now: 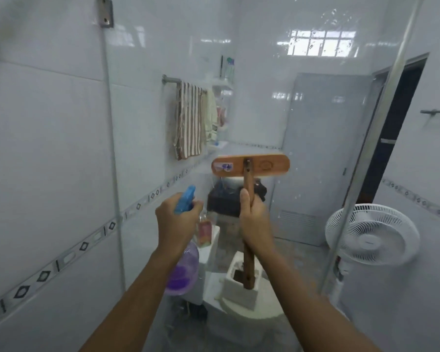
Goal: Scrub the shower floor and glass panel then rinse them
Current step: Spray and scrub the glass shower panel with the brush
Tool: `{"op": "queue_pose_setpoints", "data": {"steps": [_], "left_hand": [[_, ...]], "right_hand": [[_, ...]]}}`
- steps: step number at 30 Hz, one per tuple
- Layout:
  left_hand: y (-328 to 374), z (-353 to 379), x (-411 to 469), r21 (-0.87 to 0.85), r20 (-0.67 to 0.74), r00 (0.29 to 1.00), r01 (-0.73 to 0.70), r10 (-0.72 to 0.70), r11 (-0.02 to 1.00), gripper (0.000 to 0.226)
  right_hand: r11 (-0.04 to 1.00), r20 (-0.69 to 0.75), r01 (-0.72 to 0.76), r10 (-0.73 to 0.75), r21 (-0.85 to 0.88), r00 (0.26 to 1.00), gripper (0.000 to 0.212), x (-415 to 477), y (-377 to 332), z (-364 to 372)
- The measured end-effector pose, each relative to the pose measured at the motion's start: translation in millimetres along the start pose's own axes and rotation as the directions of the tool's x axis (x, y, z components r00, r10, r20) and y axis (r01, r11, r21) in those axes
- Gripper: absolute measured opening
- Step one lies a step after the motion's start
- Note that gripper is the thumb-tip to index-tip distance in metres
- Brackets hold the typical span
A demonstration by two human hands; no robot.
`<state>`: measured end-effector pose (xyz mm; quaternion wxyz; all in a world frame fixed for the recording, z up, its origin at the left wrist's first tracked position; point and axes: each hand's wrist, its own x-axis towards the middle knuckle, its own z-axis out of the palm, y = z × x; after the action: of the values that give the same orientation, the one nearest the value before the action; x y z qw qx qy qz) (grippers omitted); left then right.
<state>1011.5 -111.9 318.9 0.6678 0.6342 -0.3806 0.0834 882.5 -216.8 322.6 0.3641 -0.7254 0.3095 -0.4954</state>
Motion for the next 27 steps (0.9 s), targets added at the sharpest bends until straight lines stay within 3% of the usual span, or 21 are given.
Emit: {"op": "queue_pose_setpoints", "data": {"steps": [3,9,19,23,27], "left_hand": [[9.1,16.4,-8.9,-0.094,0.062,0.998,0.020,-0.015,0.995,0.023],[18.1,34.9,-16.6,-0.064,0.098,0.995,-0.025,0.031,0.998,0.023],[34.9,50.9,-18.8,-0.092,0.118,0.987,-0.102,0.112,0.991,0.029],[34.5,52.6,-25.9,-0.104,0.133,0.981,-0.128,0.141,0.986,0.029],[34.0,55.2,-34.3,-0.105,0.128,0.979,-0.143,0.156,0.984,0.030]], "right_hand": [[0.999,-0.056,0.049,-0.049,-0.010,0.997,0.042,35.6,-30.7,-30.5],[1.000,-0.037,-0.015,0.016,0.023,0.999,0.039,37.4,-21.1,-64.2],[0.999,-0.053,0.004,-0.002,0.039,0.999,0.037,34.3,-27.4,-76.8],[1.000,-0.083,0.024,-0.024,0.003,0.996,0.036,8.1,6.6,-68.3],[0.993,-0.097,-0.102,0.108,0.063,0.989,0.039,-49.3,73.4,-49.3]]}}
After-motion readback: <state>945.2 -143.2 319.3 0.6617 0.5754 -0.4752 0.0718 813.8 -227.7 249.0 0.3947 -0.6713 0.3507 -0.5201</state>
